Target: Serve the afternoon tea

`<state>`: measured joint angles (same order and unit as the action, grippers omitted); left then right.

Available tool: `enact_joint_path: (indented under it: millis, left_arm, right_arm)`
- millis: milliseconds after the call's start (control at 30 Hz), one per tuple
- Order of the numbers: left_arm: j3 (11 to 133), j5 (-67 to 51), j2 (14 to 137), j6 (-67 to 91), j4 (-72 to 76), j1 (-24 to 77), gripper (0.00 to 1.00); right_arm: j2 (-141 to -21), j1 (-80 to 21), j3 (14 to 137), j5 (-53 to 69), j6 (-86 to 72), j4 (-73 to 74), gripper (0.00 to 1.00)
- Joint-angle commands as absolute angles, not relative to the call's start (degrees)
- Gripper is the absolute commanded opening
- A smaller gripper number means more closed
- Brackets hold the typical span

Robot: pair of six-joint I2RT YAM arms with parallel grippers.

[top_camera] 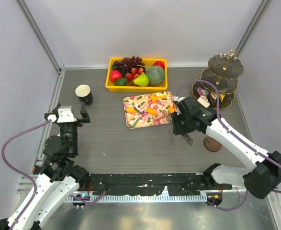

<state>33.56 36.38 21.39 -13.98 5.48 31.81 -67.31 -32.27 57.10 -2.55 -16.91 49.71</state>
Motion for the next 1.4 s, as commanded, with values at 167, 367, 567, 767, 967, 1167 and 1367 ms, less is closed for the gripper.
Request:
enact_joint_path:
  millis: [167,367,567,767,967,1167,1367]
  left_arm:
    - [34.36,35.95,21.97,-13.62,7.30,31.90,0.99]
    - [34.28,35.95,21.97,-13.62,7.47,31.90,0.99]
    - [34.36,36.12,21.62,-13.71,7.47,31.90,0.99]
    - [34.19,36.39,21.45,-13.97,7.56,31.90,0.99]
    - [34.10,36.39,21.53,-13.97,7.65,31.90,0.99]
    - [34.28,36.39,21.62,-14.06,7.65,31.90,0.99]
    - [34.36,36.21,21.71,-13.97,7.65,31.90,0.99]
  right_arm:
    - [-71.89,-37.71,60.65,-4.31,-17.84,48.26,0.45]
    - [-74.88,-37.71,60.03,-8.70,-17.67,46.76,0.41]
    - [-78.40,-37.71,59.24,-8.35,-17.23,43.16,0.38]
    - [-81.47,-37.71,60.03,-10.45,-14.77,39.73,0.37]
    - [-84.63,-37.18,62.48,-12.83,-10.64,38.93,0.36]
    - [-80.61,-37.18,64.34,-14.68,-12.30,44.28,0.38]
    - [-76.03,-38.84,64.77,-15.20,-14.32,50.44,0.49]
